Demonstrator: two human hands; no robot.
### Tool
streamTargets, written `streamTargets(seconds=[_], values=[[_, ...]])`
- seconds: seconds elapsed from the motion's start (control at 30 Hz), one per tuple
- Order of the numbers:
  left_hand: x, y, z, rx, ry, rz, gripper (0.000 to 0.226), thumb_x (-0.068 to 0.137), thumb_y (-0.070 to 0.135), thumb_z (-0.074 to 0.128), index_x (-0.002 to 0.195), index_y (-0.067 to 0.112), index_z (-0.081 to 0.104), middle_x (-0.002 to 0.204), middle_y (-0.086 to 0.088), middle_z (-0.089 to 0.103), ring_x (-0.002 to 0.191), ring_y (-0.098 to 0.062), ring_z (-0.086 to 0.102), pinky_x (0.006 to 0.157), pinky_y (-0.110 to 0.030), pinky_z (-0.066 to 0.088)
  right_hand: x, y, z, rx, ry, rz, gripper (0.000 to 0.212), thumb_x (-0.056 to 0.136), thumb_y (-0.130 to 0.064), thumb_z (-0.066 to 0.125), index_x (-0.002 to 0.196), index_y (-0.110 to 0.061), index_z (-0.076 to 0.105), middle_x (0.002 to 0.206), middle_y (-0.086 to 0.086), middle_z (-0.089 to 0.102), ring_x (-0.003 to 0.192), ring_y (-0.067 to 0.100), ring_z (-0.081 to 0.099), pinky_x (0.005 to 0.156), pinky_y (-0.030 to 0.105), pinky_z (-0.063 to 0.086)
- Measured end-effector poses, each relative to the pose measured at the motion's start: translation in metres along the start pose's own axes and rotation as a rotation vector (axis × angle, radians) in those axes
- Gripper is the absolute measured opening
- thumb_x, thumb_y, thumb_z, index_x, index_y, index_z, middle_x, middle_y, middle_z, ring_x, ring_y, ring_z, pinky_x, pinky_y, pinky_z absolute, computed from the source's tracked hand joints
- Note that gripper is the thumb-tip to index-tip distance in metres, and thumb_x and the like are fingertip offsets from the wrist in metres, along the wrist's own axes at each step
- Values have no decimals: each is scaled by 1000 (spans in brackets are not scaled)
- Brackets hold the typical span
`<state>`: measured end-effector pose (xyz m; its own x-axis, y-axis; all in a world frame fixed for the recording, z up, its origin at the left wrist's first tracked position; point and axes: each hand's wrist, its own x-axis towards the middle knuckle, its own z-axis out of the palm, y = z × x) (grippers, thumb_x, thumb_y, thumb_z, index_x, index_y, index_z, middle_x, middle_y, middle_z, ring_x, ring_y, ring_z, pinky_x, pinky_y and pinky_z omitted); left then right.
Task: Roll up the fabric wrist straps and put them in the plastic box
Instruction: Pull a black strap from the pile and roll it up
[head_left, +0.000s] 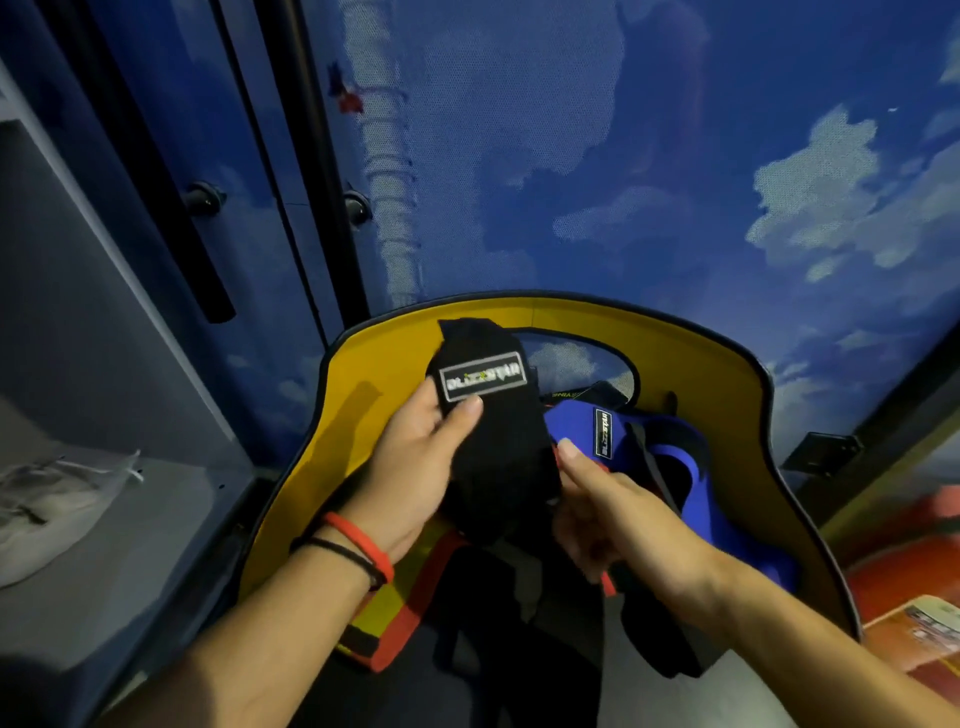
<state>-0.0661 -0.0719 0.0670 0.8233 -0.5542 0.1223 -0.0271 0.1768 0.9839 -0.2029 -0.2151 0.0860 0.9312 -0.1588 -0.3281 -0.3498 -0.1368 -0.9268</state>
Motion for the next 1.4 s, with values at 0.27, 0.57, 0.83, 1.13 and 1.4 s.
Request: streamTargets(seconds=[0.27,0.57,0.83,1.13,1.4], values=[[16,14,-35,-74,186,-18,29,103,13,52,127,25,63,126,-2,70,120,-20,65,102,-43,50,12,26,-10,-100,-85,-232,9,86,-18,77,85,-18,68,125,-7,61,118,7,58,103,32,45],[10,14,-52,-22,229,-75,32,103,16,51,133,24,59,126,-1,70,118,-21,65,93,-41,53,-11,54,0,-12,-321,38,26,99,-15,64,126,-14,64,122,-1,72,109,14,70,93,35,58],[2,-2,-47,46,31,-122,37,100,7,51,136,14,58,121,-8,72,110,-19,70,93,-30,57,-21,87,31,99,-358,346,42,103,-30,58,140,-10,55,137,5,64,121,25,64,75,30,62],[3,-9,-56,113,-68,-178,45,84,14,60,129,14,61,114,-8,75,105,-20,72,84,-25,59,9,71,-55,-764,508,-80,32,88,-49,71,99,-19,65,99,1,65,89,23,64,75,40,55],[13,1,-103,97,18,-130,26,97,2,57,109,18,75,128,-8,68,114,3,63,119,-18,16,37,84,-64,-909,585,169,43,89,-52,64,115,-20,50,116,7,58,99,35,62,72,40,48]])
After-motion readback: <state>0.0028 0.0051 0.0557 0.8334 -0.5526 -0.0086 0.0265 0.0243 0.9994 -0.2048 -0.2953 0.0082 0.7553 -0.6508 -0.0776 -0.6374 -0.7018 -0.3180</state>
